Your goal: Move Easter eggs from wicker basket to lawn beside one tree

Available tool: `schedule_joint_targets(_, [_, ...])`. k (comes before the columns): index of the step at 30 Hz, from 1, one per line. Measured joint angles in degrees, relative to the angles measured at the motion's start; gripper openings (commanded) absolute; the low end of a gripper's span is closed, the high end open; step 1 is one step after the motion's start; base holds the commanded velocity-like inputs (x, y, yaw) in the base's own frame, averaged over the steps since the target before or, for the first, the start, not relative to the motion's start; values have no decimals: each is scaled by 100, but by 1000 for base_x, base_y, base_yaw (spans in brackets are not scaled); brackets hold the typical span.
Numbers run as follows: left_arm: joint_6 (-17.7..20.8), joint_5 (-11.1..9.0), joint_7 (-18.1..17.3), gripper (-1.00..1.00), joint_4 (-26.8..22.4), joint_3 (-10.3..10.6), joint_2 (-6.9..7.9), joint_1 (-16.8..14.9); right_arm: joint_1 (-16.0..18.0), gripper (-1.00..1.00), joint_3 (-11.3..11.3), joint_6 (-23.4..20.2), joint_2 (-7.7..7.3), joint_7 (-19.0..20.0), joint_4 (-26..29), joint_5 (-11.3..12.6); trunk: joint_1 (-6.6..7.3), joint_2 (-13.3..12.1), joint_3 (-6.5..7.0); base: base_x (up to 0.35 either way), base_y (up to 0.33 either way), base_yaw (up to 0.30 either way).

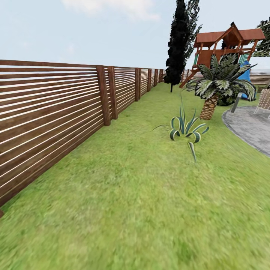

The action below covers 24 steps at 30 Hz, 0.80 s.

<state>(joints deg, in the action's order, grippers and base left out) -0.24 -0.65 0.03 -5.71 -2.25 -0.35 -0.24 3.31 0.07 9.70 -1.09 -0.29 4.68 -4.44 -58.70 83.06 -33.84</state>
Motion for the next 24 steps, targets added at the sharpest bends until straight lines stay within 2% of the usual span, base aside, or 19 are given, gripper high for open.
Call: schedule_joint_targets(24, [0,-3,-2,100,0,0,18,0,0,100,1,23,28,5,-12,-14,0,0,0,325,0,0])
